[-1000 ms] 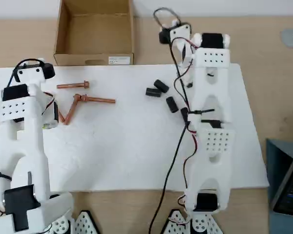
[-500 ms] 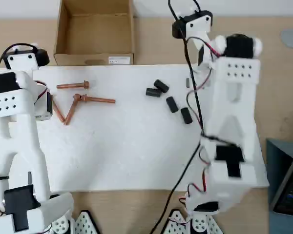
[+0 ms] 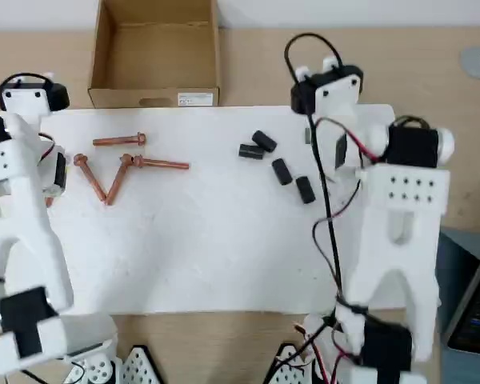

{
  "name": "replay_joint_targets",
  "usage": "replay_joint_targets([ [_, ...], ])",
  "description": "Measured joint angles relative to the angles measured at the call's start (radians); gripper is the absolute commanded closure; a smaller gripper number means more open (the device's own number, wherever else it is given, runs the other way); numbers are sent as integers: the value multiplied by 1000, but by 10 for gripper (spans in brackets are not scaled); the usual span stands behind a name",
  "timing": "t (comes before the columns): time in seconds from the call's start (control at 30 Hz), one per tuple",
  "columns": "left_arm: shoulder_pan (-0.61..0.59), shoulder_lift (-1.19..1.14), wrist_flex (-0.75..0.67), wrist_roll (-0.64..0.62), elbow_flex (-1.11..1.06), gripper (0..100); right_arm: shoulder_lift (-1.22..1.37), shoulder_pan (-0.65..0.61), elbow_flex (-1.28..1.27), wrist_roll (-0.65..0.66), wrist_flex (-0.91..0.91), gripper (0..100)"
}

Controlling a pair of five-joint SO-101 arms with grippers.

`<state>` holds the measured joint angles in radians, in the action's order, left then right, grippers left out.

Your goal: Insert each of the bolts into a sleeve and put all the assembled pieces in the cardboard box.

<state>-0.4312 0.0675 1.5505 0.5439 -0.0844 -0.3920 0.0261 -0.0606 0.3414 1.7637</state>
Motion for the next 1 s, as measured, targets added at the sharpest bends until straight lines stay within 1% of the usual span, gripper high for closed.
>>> replay_joint_targets([
  [0.13,-23,-106,-74,35,0,992,-81,0,-81,0,0,988],
  [0.27,-29,-166,-150,63,-2,929,-133,0,-146,0,0,988],
  [0.43,-31,-178,-230,81,-2,915,-164,0,-203,0,0,988],
  [0.6,-31,-183,-319,109,-2,913,-164,0,-207,0,0,988],
  [0.7,-31,-184,-370,109,-2,883,-164,0,-207,0,0,988],
  [0.83,-31,-255,-396,109,12,879,-164,0,-207,0,0,988],
  [1.0,-31,-376,-397,109,103,892,-164,0,-207,0,0,988],
])
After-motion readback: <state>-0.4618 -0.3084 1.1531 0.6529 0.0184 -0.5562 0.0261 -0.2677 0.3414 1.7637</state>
